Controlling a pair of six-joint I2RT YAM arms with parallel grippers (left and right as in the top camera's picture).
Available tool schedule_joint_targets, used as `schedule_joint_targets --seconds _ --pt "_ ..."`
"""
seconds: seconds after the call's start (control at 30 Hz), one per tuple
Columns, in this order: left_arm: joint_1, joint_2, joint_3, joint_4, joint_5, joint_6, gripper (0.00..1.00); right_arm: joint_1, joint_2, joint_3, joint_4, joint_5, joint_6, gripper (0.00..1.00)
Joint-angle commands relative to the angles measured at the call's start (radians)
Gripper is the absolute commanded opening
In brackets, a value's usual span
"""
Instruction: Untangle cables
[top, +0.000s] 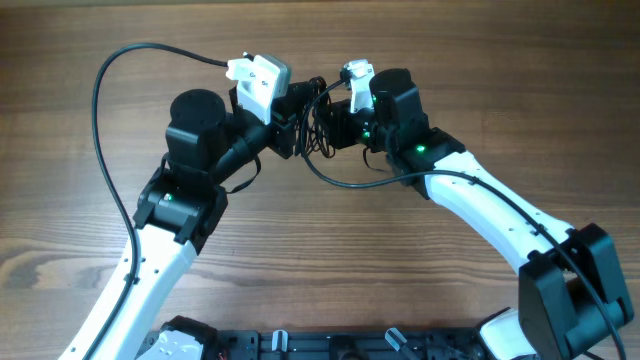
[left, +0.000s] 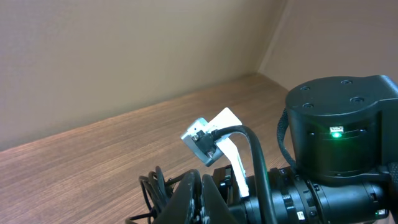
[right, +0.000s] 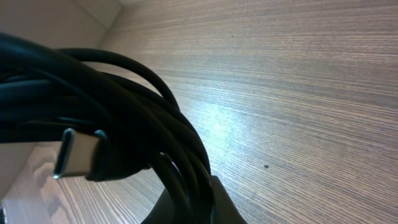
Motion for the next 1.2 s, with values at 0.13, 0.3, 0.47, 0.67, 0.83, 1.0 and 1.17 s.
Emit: schedule_joint_targets --seconds 0.13,0.3,0.47,0.67,0.83,1.0,1.17 --pt "-0.006 -0.021 0.021 0.004 -0.031 -0.009 0.04 0.001 0.015 -0.009 0.005 0.024 -0.004 0.05" --pt "-0.005 -0.021 0.021 -0.009 -0.102 0.041 0.04 -0.019 0.015 -0.009 0.005 0.025 0.000 0.05" --pt "0.022 -0.021 0.021 -0.043 -0.137 0.043 0.04 -0.064 0.015 -0.009 0.000 0.024 0.015 0.04" --pt "0.106 -0.021 0.021 -0.051 -0.137 0.043 0.04 -0.117 0.015 -0.009 -0.020 0.005 0.014 0.05" --pt "0.190 -0.021 0.021 -0.057 -0.137 0.043 0.04 -0.167 0.013 -0.009 -0.030 -0.006 0.014 0.04" --pt "0.269 -0.023 0.021 -0.076 -0.137 0.043 0.04 -0.225 0.010 -0.009 -0.061 -0.015 -0.006 0.05" --pt "0.287 -0.024 0.021 -0.080 -0.131 0.042 0.04 -0.248 0.010 -0.009 -0.083 -0.068 -0.042 0.05"
